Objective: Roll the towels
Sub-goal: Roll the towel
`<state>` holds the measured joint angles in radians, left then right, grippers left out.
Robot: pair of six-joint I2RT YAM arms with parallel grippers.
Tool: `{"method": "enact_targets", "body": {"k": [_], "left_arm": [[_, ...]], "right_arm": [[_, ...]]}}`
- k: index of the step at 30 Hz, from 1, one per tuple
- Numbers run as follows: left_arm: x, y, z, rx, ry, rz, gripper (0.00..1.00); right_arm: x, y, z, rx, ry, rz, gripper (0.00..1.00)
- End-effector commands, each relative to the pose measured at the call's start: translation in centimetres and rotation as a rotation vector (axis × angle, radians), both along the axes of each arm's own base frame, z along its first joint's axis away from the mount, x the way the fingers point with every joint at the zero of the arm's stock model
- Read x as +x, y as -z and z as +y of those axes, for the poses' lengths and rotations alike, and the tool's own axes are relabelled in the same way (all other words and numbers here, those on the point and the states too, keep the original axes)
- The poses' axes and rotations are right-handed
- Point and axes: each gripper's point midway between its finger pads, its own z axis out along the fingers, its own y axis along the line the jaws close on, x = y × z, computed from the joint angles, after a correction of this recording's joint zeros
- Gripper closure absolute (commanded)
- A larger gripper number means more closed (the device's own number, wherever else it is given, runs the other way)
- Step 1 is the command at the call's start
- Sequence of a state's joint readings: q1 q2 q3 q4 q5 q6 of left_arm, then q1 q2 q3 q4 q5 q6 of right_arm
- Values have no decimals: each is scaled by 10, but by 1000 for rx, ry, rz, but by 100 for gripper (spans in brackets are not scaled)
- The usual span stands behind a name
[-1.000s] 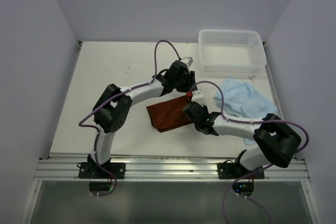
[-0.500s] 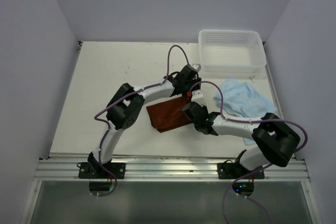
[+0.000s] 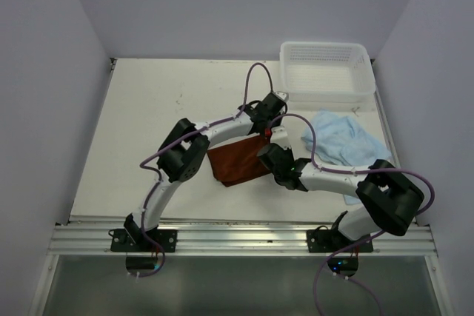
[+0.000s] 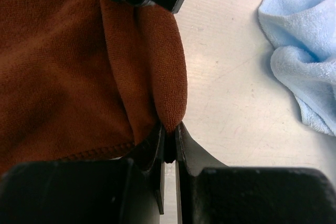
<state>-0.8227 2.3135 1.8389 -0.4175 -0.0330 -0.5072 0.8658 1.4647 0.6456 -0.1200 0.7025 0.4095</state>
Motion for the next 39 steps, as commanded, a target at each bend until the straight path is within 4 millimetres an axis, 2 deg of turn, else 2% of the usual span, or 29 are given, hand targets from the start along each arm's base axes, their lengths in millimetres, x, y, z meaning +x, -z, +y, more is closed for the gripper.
{"method": "enact_targets", "body": {"k": [1,3,7,8,9,10,11,12,14,15,16,20,26,27,34,39], "left_arm": [[-12,44,29,159,3,72,90],[-12,41,28,148,-7,69,100],[-6,30,24,90,-42,37,100],[-4,19,22,59,-59,21,100],[-6,22,26,55,-75,26,100],[-1,15,23,8,-100,12,100],[2,-1,20,-37,-112,-10,100],[-3,8,29,-39,-125,1,100],[8,-18,25,-147,-159,-59,100],[3,-10,33,-150,-173,-47,100],[11,-20,31,-207,-182,-80,100],[13,-48,28,-360,-157,-119,100],[16,-63,32,-414,-145,-150,100],[14,-60,34,-413,-144,-147,100],[12,-85,41,-467,-138,-207,100],[6,-83,49,-461,-144,-205,100]], "right_arm": [[9,-16,2,56,46,-89,100],[9,-16,2,57,41,-90,100],[9,-16,2,52,36,-88,100],[9,-16,1,48,36,-89,100],[9,-17,1,48,33,-93,100],[8,-18,0,44,31,-94,100],[8,-18,0,40,29,-94,100],[7,-19,-1,29,26,-98,100],[6,-23,1,30,14,-108,100],[5,-24,0,14,16,-114,100],[5,-24,1,5,10,-118,100],[1,-26,9,-62,-18,-138,100],[-7,-28,23,-179,-74,-176,100],[-8,-28,24,-198,-83,-179,100],[-16,-28,35,-284,-114,-216,100],[-18,-29,42,-313,-140,-221,100]]}}
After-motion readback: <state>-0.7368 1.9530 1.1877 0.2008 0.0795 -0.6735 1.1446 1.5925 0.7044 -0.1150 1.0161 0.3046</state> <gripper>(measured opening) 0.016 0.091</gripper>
